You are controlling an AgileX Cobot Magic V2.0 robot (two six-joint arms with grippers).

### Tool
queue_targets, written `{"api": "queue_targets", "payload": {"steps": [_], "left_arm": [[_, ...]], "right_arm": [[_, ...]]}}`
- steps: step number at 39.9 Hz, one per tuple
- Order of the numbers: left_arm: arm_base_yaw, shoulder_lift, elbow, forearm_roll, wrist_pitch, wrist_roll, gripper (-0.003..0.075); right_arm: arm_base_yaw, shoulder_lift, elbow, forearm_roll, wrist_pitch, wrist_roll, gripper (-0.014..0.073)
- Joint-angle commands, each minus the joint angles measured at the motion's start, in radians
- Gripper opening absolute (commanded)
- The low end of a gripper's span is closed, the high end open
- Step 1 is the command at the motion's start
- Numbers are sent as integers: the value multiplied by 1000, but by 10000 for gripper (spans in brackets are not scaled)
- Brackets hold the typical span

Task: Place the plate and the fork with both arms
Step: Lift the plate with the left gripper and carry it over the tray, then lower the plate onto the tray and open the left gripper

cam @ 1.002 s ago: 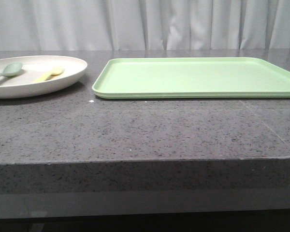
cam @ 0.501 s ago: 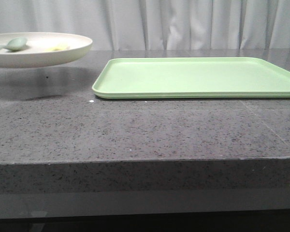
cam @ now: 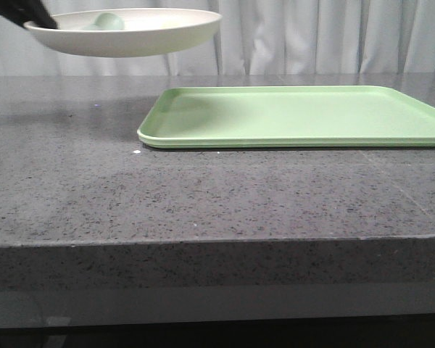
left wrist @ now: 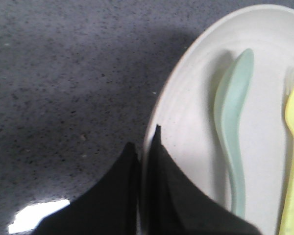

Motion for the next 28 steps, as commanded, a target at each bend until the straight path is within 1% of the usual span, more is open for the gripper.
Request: {"api": "queue_targets", "payload": {"steps": [1,14,21,28], "left_arm": [[-71,-20,-82,7,-54,-94,-18],[-254,106,-188,69,-110,-249,-18],[-341,152,-202,173,-175,-367,-18],[-401,186,-202,213,-223,-449,-18]], "right_arm": [[-2,13,-34,-11,-78,-7,635],[-2,13,-34,-11,-79,-7,635],[-2,13,-34,-11,-79,-7,635],[-2,13,-34,-11,-79,-7,635]]}}
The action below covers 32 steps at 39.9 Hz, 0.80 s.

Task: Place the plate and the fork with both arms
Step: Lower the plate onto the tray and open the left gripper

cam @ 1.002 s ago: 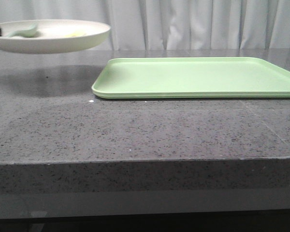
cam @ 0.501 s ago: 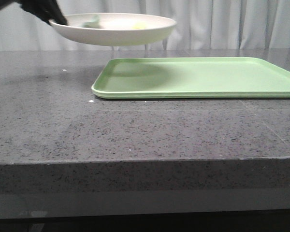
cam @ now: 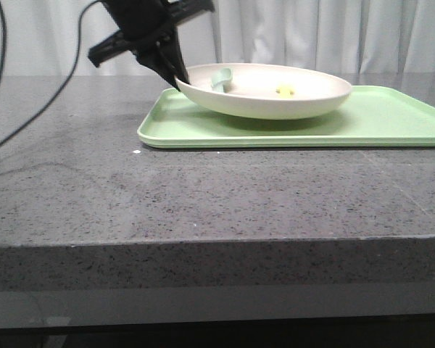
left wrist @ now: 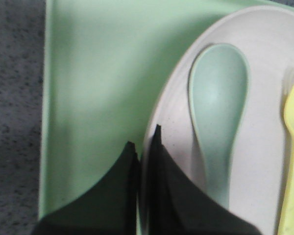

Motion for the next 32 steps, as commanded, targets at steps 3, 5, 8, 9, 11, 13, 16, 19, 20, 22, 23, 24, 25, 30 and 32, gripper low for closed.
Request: {"api": "queue_targets", "payload": {"steps": [3,5,8,9,11,13,16,19,20,22,23,24,25,30,32], "left_arm": [[-46,-49,-41,19,-110,-87,-18],[-54,-47,-41,31,-123,-101,-18],[-64,-43,-41,31,-136,-103,-18],[-64,-42,-41,31,-139,-103,-18],[-67,-40,-41,31,-139,-103,-18],[-67,-40,-41,31,-135,-103,-17],[-67,-40,-41,31,-131,-103,-14],[-67,-40,-41,32,-126,-103,4],[-67,-40,-41,32,-125,-103,20],[-67,-40,-41,32,-125,-103,83],[-67,-40,-41,32,-125,-103,112],[-67,-40,-41,32,-125,-103,144],[-67,-40,-41,32,-125,-103,176],[-67,-40,-41,32,-119,-103,307],[-67,-43,-41,37,-112,-101,349]], "right_arm": [[-2,13,-34,-11,-79,-7,635],[-2,13,-34,-11,-78,-7,635],[-2,13,-34,-11,-78,-7,635],[-2,13,-34,-11,-78,-7,635],[-2,13,-34,-11,-78,-7,635],[-2,13,-34,-11,-78,-7,635],[-2,13,-34,-11,-79,-7,635],[-2,13,-34,-11,-79,-7,635],[-2,13,-34,-11,-78,-7,635],[-2,13,-34,-11,-78,-7,635],[-2,13,-34,-11,-78,-7,635],[-2,13,-34,-11,-78,-7,635],[-2,13,-34,-11,-78,-7,635],[-2,13,-34,-11,-78,-7,635],[-2,13,-34,-11,-78,-7,635]]}}
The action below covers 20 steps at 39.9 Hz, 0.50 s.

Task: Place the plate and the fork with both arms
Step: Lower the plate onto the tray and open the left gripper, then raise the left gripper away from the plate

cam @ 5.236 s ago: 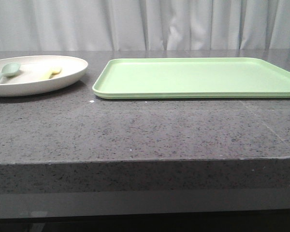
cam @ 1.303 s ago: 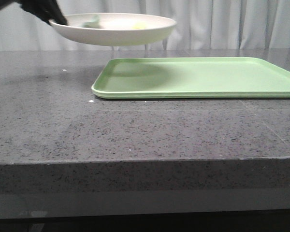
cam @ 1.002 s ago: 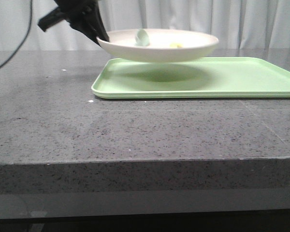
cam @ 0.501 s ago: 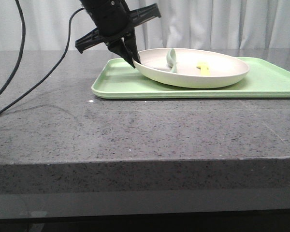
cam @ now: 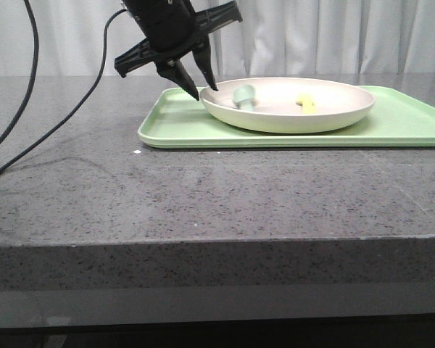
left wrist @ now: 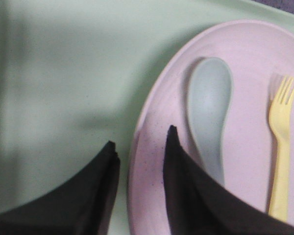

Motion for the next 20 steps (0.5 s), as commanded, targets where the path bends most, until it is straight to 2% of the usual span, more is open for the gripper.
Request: {"api": "queue_targets", "payload": {"steps": [1,10,20], "left_arm": [[-9,-68,-33,-16,-36,-1,361],[-16,-117,-33,121,49,15,377],[-26,-264,-24,169,190,181,377]], "right_arm": [[-2,13,-34,-10,-78,-7,635],[-2,13,-34,-10,-75,-7,635],[-2,13,-34,-10,-43,-7,635]]}}
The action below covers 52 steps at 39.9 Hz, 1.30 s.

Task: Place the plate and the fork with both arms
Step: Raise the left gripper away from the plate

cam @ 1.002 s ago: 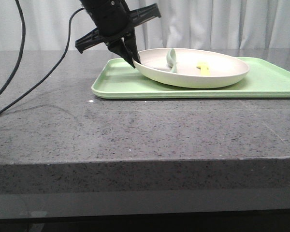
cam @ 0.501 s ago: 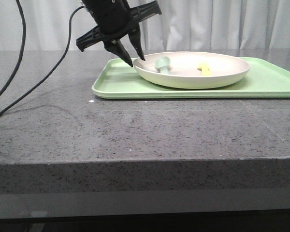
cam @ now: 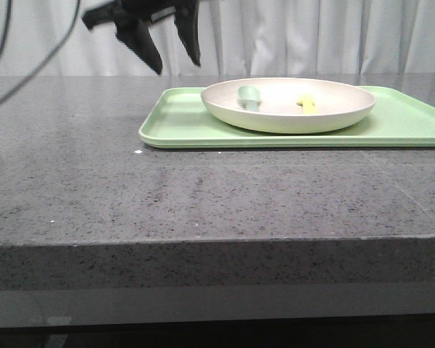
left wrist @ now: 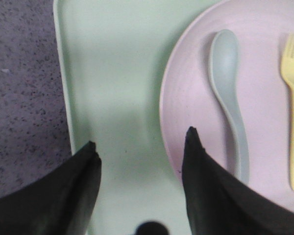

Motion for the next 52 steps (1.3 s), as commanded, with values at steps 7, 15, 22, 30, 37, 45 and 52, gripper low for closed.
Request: {"api": "queue_targets", "payload": {"steps": [7,15,22,30,37,45,52], "left_arm": [[-10,-289,97,-4,-20,158,377],[12,-536,352,-43,-96,268,377],[157,-741,588,-266,-157,468,377],[334,-927,822,-401,-136,653,376],[368,-1052,963,-389,-140,655,355],[368,-1115,1039,-388,-140,655,311],[368,-1113,1046,-388,-145,655,283]], "right_arm": [[-2,13,-34,-10,-24,-7,635],[-2,13,-34,3,-15,-7,635],[-2,13,-35,58,-13,-7,635],[2,17,-37,140,2,-23,635],[2,98,-113,234,86,-136,635],[9,298,-292,373,231,-277,635],[110,477,-448,391,338,-300,635]]}}
